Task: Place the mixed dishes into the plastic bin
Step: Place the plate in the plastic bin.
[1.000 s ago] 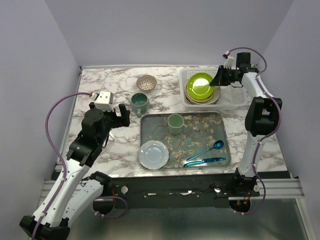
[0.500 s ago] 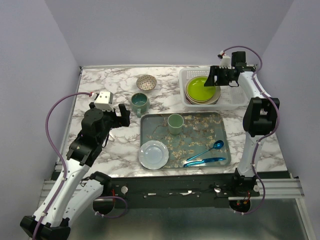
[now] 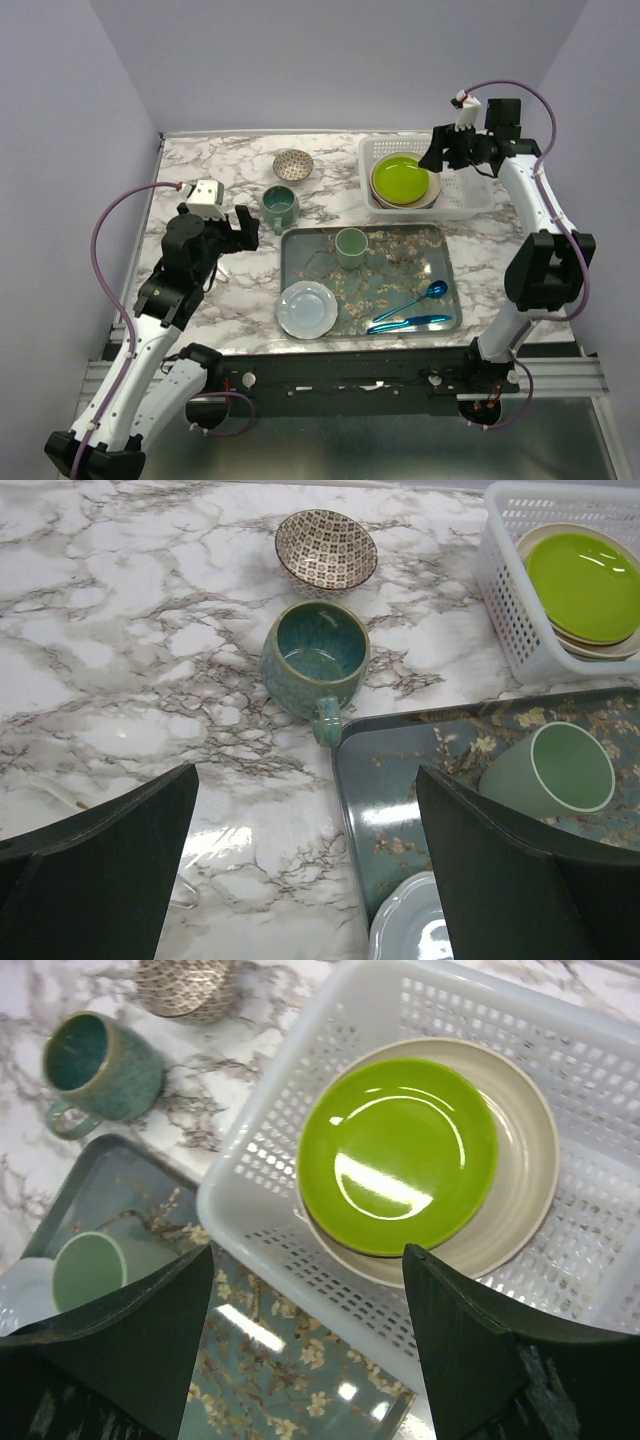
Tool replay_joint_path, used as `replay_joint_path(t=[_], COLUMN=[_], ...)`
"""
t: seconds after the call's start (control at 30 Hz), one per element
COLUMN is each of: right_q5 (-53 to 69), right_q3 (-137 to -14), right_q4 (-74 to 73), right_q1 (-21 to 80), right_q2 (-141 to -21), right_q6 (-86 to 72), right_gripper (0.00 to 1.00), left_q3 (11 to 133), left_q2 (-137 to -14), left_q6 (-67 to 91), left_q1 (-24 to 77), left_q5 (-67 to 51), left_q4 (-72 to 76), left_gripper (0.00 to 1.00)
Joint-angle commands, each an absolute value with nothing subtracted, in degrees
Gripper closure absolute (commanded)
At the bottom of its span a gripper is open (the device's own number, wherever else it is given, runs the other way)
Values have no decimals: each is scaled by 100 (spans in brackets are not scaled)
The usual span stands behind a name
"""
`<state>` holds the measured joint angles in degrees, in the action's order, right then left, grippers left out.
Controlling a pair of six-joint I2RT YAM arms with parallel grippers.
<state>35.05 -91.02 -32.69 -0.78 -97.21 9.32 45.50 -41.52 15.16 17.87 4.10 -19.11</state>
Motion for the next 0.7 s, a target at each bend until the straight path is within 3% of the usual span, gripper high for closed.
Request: replay_joint_path(t=[0.0,0.33,0.67], right_q5=[4561,5607,6513], right_q3=[-8438,-7174,-6750], right_q4=[-2804,-2057,-1679], right_q1=[-53,-62,-62], right_q2=[-9001,-7789,-7295], right_q6=[1011,852,747], right_gripper=[16,13,13], left_q3=[4535,4605,5448], left_q2=[-4420,-5447,-6494], left_q6=[1880,2952,3595], left_q1=[1390,844,853], left_q5=[-517,-1651,-1556], left_q4=[-1582,-809,-518], left_gripper=[1,1,1])
